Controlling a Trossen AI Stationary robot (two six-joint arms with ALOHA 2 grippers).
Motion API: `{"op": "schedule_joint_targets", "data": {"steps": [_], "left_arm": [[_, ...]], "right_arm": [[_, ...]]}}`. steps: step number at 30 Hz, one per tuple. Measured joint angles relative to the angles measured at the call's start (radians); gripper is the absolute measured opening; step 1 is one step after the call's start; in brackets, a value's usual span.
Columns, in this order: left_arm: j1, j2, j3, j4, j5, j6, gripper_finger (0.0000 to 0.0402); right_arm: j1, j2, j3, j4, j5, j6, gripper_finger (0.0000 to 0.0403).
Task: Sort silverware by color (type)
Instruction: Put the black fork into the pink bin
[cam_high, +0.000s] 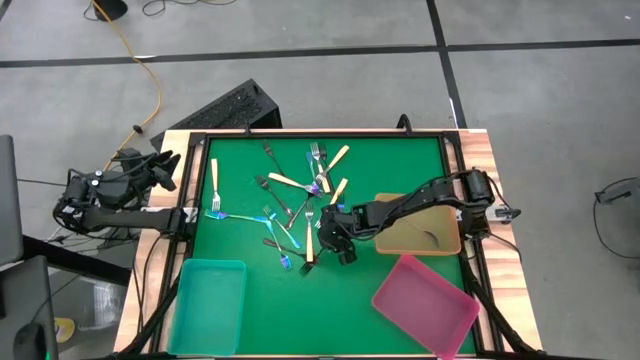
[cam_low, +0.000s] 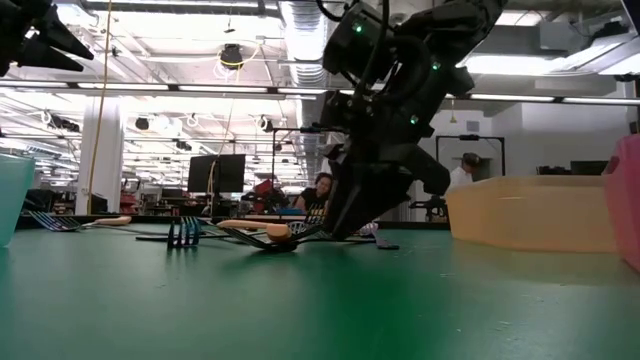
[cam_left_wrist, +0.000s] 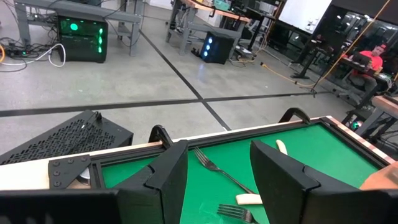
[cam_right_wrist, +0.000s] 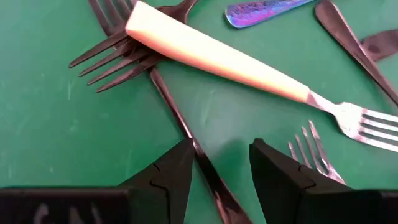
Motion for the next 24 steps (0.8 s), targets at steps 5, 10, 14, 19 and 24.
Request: {"op": "schedule_joint_targets", "data": {"steps": [5,10,14,19,24], "left_arm": [[0.000,0.000,0.000,0.000,0.000,0.000,0.0158],[0.000,0.000,0.000,0.000,0.000,0.000,0.0158],[0.000,0.000,0.000,0.000,0.000,0.000,0.0158],[0.000,0.000,0.000,0.000,0.000,0.000,0.0158],[0.000,0.000,0.000,0.000,0.000,0.000,0.0158]], "right_arm": [[0.000,0.012,0.000,0.000,-0.005,0.000,0.0180],[0.000,0.013,0.000,-0.004,-0.009,0.000,0.0179],[-0.006,0.013,0.000,-0.027,-0.010,0.008,0.0162],[-0.012,0.013,-0.001,-0.040,-0.013,0.011,0.0113],[-0.011,0.013,-0.001,-0.041,-0.014,0.007,0.0070]]}}
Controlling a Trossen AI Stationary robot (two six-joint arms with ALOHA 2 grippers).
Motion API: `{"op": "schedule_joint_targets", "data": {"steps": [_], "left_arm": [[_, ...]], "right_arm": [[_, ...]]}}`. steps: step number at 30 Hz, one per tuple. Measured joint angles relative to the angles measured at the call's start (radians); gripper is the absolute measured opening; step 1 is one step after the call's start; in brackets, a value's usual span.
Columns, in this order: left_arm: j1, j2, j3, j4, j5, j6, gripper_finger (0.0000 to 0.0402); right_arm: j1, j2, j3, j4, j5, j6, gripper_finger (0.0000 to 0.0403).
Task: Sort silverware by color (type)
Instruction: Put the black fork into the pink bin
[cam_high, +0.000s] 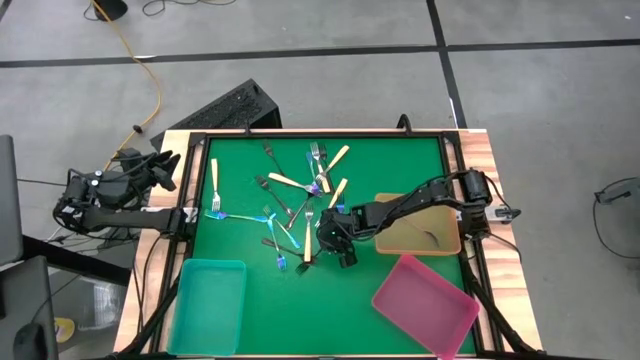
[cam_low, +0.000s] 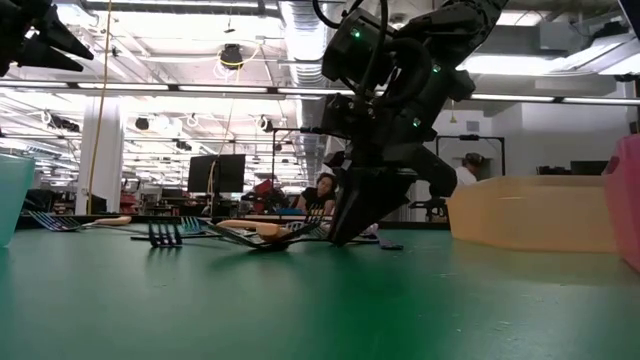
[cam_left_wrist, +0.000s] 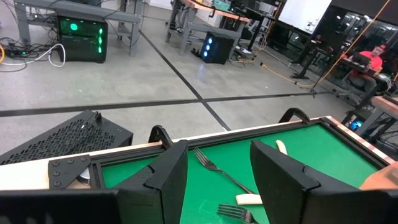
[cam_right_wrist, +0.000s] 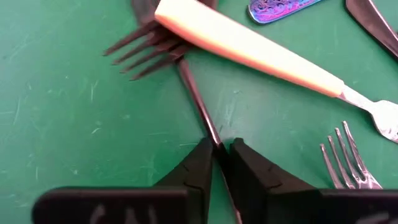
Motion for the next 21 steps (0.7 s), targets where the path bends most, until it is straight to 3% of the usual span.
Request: {"op": "schedule_joint_targets", "data": {"steps": [9,21], "left_arm": [[0.000,0.000,0.000,0.000,0.000,0.000,0.0158],[0.000,0.000,0.000,0.000,0.000,0.000,0.0158]], "right_arm": [[0.000,-0.004,-0.001,0.001,0.012,0.030,0.0030],[0.007,-0.001,0.077,-0.035,0.018,0.056,0.0027]]}}
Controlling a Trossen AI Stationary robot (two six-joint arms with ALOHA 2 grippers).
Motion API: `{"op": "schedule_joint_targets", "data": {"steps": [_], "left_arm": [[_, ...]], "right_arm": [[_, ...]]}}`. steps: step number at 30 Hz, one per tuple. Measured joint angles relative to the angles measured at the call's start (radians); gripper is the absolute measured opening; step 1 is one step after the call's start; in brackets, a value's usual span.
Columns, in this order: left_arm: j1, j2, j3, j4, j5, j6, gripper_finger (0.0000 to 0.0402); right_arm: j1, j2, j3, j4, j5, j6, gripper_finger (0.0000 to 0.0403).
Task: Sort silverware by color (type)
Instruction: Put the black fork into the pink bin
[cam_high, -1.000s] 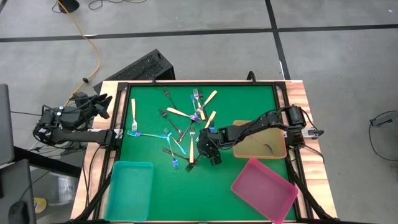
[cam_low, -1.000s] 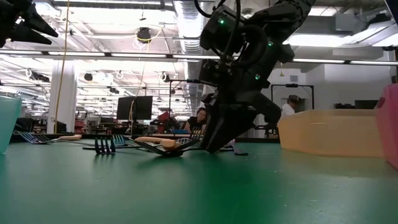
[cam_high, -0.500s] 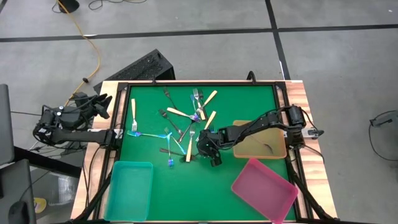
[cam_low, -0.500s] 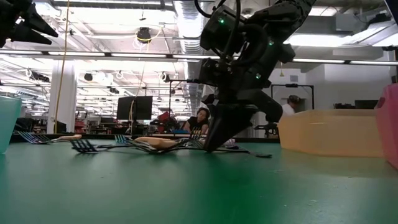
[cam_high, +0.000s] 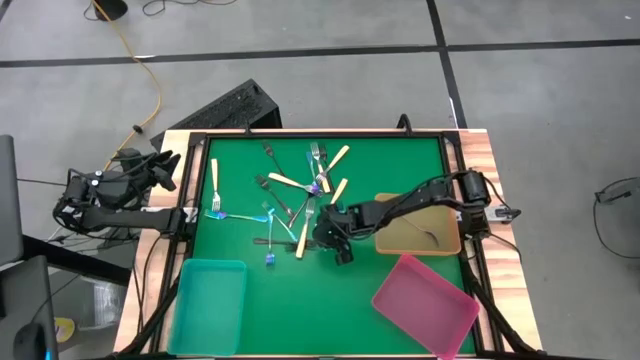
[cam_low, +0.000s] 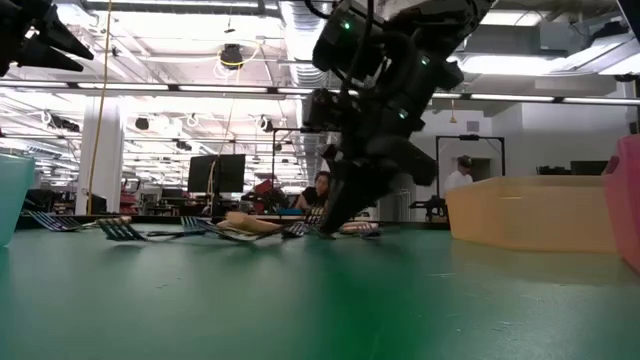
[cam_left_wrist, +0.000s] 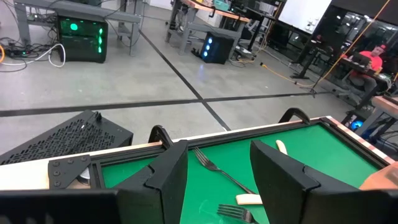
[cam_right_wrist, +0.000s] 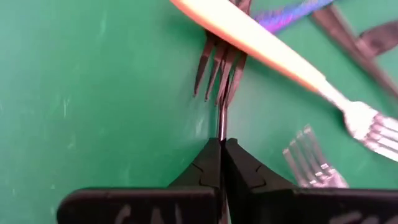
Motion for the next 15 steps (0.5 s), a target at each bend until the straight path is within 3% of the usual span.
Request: {"op": "schedule_joint_targets", "data": {"steps": [10,15], "left_arm": [[0.000,0.000,0.000,0.000,0.000,0.000,0.0158],[0.000,0.000,0.000,0.000,0.000,0.000,0.0158]], "right_arm": [[0.000,-0.002,0.097,-0.103,0.002,0.004,0.0023],[-0.001,-0.003,0.104,-0.098,-0.001,0.023,0.0041]]}}
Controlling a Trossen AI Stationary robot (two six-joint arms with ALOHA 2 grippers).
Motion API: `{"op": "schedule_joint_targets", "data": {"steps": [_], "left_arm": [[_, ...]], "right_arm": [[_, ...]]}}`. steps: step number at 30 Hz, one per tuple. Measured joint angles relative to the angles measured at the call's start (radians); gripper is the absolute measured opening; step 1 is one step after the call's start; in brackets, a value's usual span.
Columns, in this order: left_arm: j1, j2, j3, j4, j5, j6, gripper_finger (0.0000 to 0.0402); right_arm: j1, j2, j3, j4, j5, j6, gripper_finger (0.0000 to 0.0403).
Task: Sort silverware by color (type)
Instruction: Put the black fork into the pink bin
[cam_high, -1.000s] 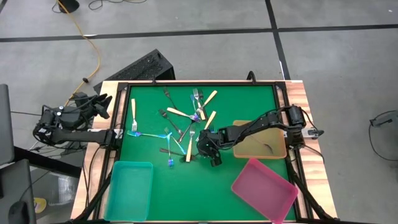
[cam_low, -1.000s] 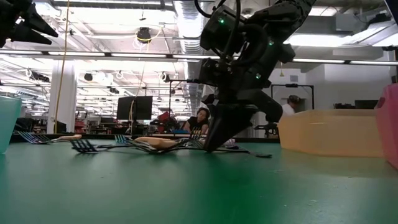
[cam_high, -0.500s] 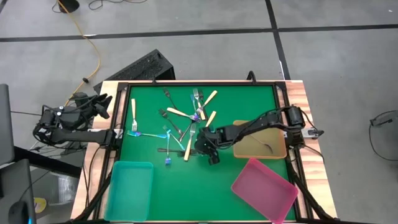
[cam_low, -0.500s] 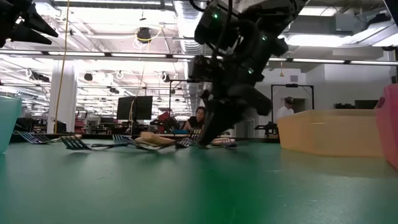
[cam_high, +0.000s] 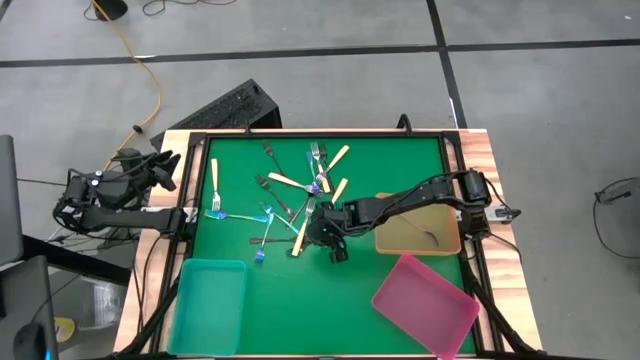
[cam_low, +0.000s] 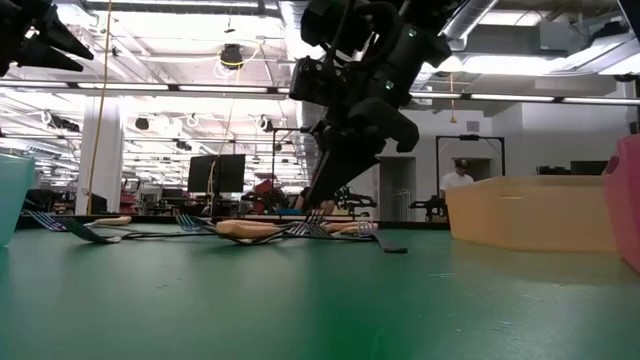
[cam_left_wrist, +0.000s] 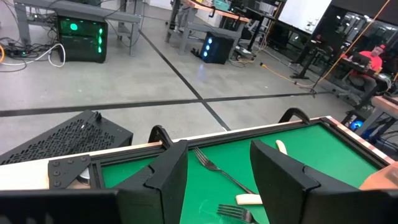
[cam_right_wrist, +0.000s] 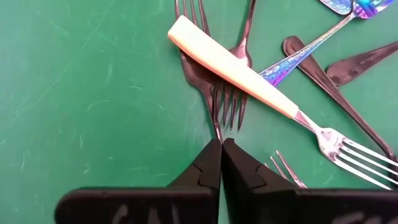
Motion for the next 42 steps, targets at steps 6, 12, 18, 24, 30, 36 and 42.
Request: {"op": "schedule_joint_targets", "data": {"steps": [6,12,18,24,30,36,42], "left_arm": [[0.000,0.000,0.000,0.000,0.000,0.000,0.0158],[0.000,0.000,0.000,0.000,0.000,0.000,0.0158],[0.000,0.000,0.000,0.000,0.000,0.000,0.0158],[0.000,0.000,0.000,0.000,0.000,0.000,0.0158],[0.000,0.000,0.000,0.000,0.000,0.000,0.0158],[0.000,0.000,0.000,0.000,0.000,0.000,0.0158],[0.000,0.000,0.000,0.000,0.000,0.000,0.0158]], "right_arm": [[0.000,0.000,0.000,0.003,-0.003,0.003,0.0076],[0.000,0.007,0.002,0.011,-0.005,0.002,0.0138],[0.000,0.028,0.003,0.049,-0.006,-0.020,0.0186],[-0.003,0.056,0.002,0.071,-0.007,-0.042,0.0189],[-0.021,0.053,-0.001,0.087,-0.008,-0.048,0.0185],[-0.043,0.054,-0.003,0.085,-0.047,-0.042,0.0184],[-0.045,0.054,-0.003,0.100,-0.059,-0.042,0.0184]]}}
